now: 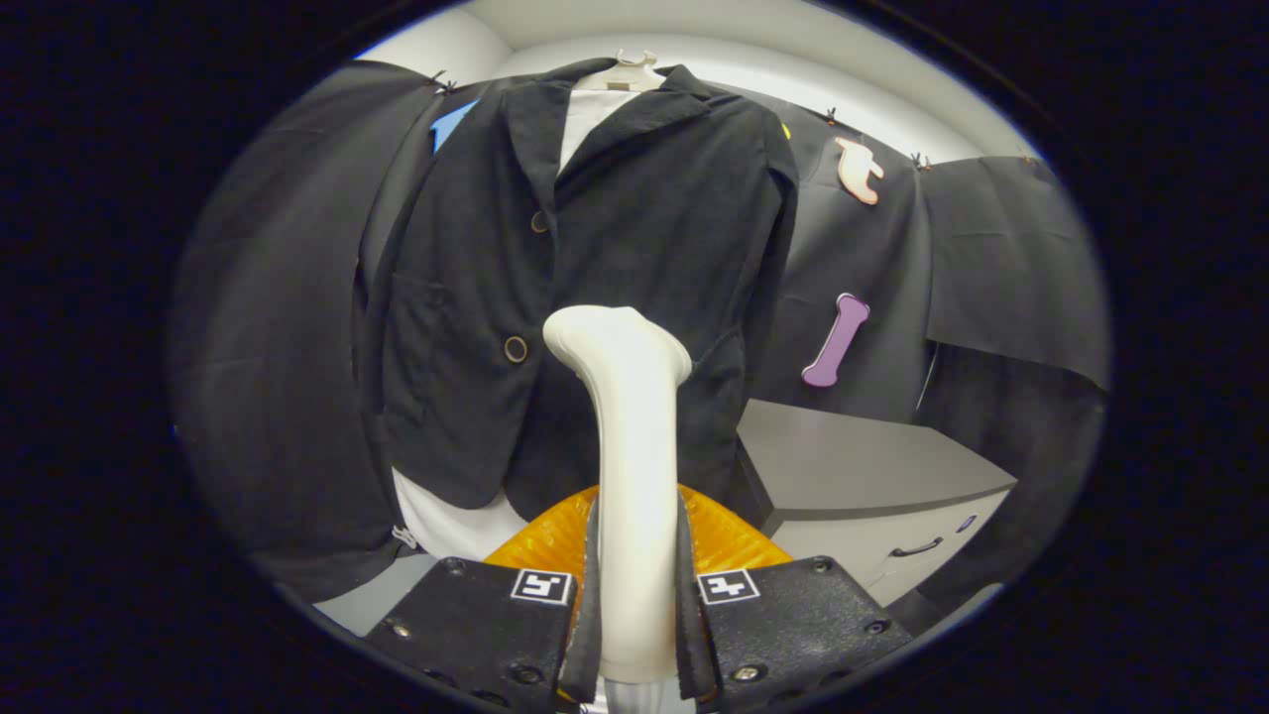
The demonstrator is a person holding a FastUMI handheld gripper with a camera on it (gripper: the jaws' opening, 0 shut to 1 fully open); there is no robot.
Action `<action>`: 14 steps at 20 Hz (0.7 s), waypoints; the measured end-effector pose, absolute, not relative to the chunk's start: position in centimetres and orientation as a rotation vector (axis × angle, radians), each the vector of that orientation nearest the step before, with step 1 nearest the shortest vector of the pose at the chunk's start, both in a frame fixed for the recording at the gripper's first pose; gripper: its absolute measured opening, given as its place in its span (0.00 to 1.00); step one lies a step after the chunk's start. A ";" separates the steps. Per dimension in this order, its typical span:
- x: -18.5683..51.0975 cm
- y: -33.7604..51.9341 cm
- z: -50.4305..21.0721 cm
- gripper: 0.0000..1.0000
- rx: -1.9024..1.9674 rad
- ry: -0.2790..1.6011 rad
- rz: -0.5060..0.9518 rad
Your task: Iron the clothes twice with a garment steamer, once on the left side and once on the right side.
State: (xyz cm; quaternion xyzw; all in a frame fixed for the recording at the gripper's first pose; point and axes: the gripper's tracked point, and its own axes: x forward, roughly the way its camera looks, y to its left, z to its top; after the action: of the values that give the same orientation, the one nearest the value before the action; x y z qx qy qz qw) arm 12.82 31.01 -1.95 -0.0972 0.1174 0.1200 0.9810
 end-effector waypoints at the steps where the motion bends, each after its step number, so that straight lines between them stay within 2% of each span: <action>1: 12.5 31.1 -2.6 0.33 -0.200 0.247 0.246; 14: 8.6 29.6 -14.9 0.33 -0.236 0.547 0.259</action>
State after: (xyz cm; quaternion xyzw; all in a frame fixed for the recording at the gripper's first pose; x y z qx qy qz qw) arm 8.59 29.62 -14.95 -0.1158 0.2688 0.1272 0.9477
